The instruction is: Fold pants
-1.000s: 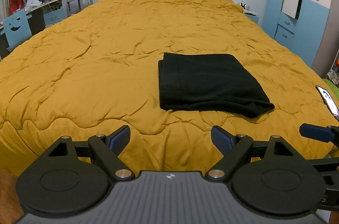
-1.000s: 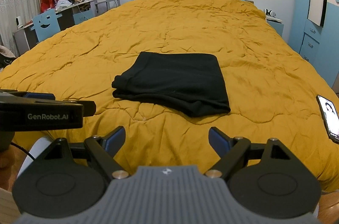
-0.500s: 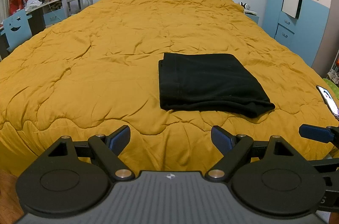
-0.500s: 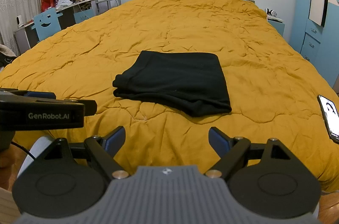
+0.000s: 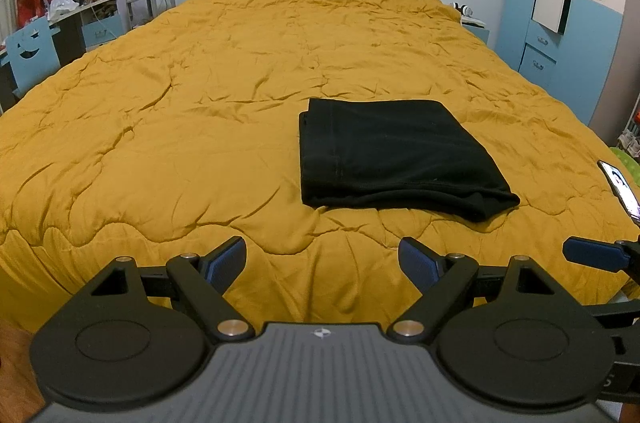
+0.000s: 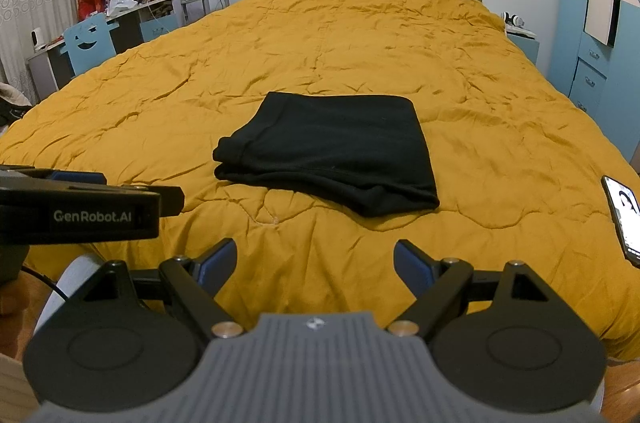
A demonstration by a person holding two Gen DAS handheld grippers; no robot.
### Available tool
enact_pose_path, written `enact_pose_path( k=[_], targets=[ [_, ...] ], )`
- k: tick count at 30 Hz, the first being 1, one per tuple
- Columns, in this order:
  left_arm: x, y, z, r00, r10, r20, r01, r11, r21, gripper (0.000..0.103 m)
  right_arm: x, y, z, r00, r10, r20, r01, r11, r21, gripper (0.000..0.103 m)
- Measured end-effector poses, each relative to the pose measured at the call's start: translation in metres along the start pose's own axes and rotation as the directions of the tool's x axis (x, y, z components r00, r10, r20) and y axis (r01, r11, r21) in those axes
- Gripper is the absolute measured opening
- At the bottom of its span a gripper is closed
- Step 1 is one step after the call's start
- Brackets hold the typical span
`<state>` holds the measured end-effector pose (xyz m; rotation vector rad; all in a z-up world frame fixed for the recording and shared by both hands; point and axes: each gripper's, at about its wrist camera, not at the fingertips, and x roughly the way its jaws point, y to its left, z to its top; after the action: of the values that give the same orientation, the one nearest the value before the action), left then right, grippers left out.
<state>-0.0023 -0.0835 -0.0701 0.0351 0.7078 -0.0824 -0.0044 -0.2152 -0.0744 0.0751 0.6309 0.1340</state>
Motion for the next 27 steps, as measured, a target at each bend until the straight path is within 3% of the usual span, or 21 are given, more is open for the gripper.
enact_pose_path(
  k=[27],
  targets=[
    [-0.0009,0.0009,-0.0004,1.0,-0.002,0.014,0.002,1.0,0.02,0.1,0.0001,0.0009,-0.0022,1.0,0.0,-0.007,0.0,1.0,0.004,0.082]
  ],
)
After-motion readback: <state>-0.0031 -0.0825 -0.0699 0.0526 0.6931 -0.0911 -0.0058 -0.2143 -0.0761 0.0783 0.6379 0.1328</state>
